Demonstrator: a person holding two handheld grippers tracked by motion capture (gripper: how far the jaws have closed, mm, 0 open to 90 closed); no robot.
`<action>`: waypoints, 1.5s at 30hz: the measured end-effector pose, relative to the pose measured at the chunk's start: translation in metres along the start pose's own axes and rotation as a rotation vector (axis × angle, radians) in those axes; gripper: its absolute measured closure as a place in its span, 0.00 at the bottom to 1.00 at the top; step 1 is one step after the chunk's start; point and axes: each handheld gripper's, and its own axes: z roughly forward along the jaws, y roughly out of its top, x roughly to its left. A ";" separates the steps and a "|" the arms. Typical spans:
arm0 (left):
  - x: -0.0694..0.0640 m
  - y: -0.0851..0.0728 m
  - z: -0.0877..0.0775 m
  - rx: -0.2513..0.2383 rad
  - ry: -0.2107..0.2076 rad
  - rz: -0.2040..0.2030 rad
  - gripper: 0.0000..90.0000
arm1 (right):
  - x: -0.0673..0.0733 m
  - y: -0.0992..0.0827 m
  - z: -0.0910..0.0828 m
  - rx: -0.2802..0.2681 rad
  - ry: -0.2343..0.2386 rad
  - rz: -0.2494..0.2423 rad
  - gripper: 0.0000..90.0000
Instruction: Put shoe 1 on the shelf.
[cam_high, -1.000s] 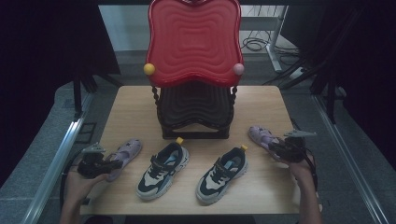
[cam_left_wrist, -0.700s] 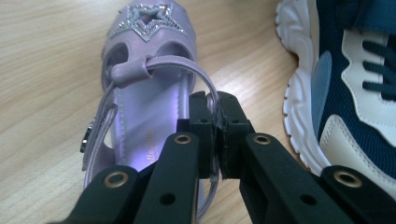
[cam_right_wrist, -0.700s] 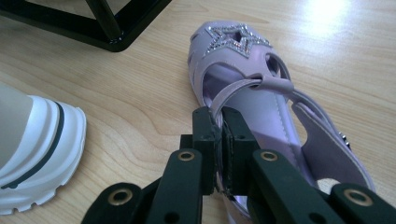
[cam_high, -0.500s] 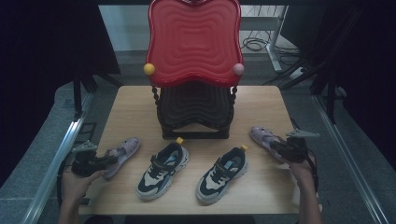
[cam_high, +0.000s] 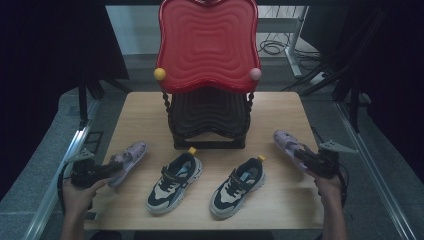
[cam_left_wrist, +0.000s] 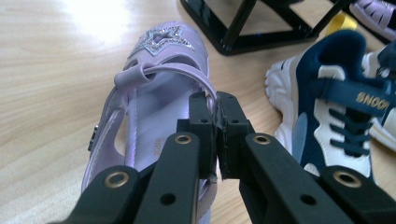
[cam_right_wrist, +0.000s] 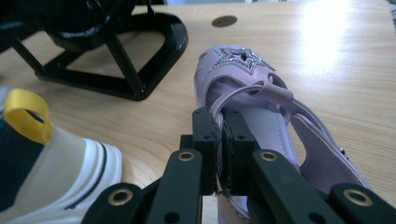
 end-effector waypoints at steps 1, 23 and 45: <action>0.000 0.000 0.000 0.000 0.000 0.000 0.96 | 0.000 0.000 0.000 0.000 0.000 0.000 0.95; -0.031 0.018 -0.016 -0.154 -0.028 0.035 0.96 | 0.039 0.010 -0.029 -0.190 0.072 0.040 0.95; -0.056 0.025 -0.013 -0.209 -0.071 0.064 0.96 | 0.073 0.016 -0.038 -0.226 0.146 -0.003 0.95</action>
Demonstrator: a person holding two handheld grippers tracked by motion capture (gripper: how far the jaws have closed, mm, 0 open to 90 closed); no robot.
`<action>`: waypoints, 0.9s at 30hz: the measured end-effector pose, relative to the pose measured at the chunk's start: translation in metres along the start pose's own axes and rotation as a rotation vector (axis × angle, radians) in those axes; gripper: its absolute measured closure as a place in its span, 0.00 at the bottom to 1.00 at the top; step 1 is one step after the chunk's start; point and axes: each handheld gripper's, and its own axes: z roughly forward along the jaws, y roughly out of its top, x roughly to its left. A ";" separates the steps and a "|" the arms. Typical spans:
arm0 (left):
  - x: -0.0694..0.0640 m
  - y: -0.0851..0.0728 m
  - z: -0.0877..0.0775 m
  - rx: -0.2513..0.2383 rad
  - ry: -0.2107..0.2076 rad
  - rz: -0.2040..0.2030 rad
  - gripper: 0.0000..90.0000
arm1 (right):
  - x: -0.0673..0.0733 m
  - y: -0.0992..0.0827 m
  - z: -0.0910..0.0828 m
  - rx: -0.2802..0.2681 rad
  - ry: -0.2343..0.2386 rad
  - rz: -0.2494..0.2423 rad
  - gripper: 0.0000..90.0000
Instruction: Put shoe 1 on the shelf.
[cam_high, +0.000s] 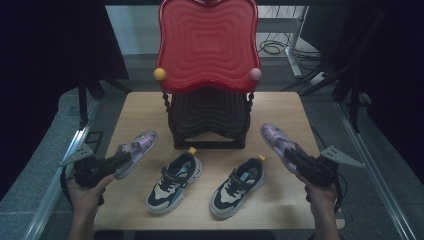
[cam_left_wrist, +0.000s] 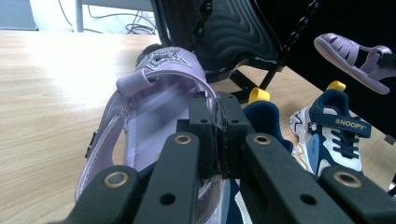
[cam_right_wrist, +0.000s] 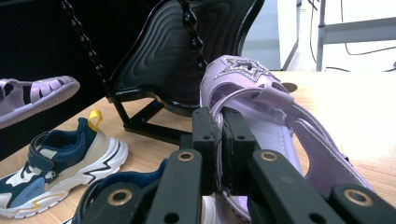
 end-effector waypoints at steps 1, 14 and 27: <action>-0.001 0.000 0.001 -0.001 0.002 0.003 0.96 | 0.001 0.000 0.000 0.004 0.002 0.002 0.95; -0.013 0.003 0.014 0.015 -0.019 0.027 0.96 | 0.025 -0.001 0.010 0.019 0.054 -0.035 0.95; -0.026 0.014 0.026 0.005 -0.047 0.059 0.96 | 0.040 0.003 0.022 0.023 0.114 -0.052 0.95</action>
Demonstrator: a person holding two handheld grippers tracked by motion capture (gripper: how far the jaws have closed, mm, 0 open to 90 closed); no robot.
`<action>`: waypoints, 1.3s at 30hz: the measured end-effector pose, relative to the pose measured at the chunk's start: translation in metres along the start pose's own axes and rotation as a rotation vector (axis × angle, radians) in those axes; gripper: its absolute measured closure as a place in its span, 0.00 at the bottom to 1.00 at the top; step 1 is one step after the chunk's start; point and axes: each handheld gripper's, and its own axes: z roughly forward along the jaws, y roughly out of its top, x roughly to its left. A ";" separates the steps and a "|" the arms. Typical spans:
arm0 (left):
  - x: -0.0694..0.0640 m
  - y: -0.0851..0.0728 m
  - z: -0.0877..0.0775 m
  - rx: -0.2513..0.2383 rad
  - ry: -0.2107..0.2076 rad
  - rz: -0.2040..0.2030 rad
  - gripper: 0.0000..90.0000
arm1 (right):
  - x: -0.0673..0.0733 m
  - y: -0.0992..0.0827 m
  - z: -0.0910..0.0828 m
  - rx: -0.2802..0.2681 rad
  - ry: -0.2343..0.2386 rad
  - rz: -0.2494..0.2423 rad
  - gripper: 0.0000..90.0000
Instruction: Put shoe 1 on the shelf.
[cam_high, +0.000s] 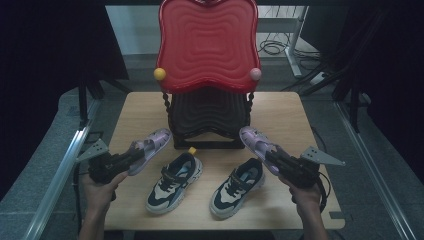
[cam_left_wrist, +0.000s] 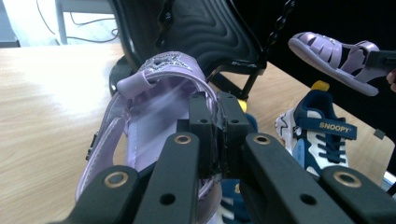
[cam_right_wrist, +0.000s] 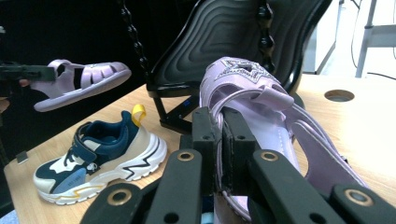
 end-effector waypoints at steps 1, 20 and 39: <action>-0.001 0.002 0.002 0.001 -0.003 0.005 0.96 | 0.001 0.001 0.001 0.000 0.005 -0.003 0.95; -0.018 0.026 0.040 0.013 -0.047 0.072 0.96 | 0.014 0.012 0.053 0.032 0.063 -0.019 0.94; -0.020 0.038 0.071 -0.004 -0.063 0.077 0.96 | 0.023 0.036 0.089 0.027 0.060 -0.013 0.94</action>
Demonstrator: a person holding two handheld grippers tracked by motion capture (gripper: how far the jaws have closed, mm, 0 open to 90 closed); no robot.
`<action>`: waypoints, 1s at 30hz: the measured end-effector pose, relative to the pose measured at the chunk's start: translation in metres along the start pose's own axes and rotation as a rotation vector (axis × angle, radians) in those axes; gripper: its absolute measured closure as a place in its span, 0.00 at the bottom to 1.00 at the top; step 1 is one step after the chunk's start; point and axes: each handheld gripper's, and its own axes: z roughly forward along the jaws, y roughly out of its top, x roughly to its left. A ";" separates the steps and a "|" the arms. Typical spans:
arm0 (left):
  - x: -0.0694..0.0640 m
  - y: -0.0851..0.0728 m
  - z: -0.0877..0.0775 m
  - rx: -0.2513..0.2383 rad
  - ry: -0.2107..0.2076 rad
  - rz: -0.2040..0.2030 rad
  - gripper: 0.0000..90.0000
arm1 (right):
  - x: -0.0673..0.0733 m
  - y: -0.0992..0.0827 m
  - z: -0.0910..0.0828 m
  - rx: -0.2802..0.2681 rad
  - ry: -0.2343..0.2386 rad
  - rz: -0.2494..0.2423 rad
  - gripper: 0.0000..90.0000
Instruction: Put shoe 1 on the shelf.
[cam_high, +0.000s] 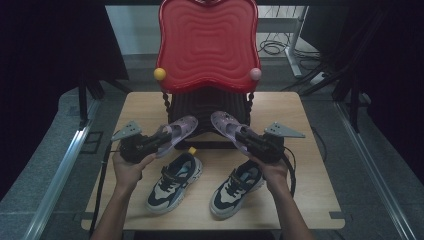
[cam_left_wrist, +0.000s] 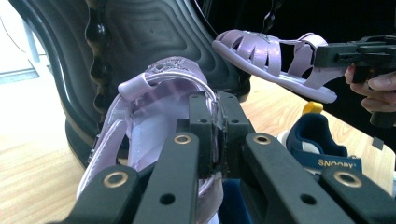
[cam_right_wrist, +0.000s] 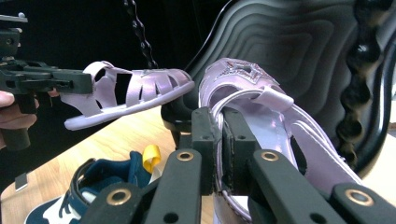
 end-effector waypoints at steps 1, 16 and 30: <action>0.000 0.000 0.000 0.000 0.000 0.000 0.96 | 0.001 0.001 0.002 0.000 -0.001 -0.001 0.94; 0.003 0.012 0.017 -0.024 0.019 0.005 0.96 | -0.004 0.009 0.021 -0.019 -0.049 0.013 0.94; 0.003 0.021 0.038 -0.059 0.041 0.006 0.96 | -0.005 0.016 0.039 -0.037 -0.083 0.023 0.94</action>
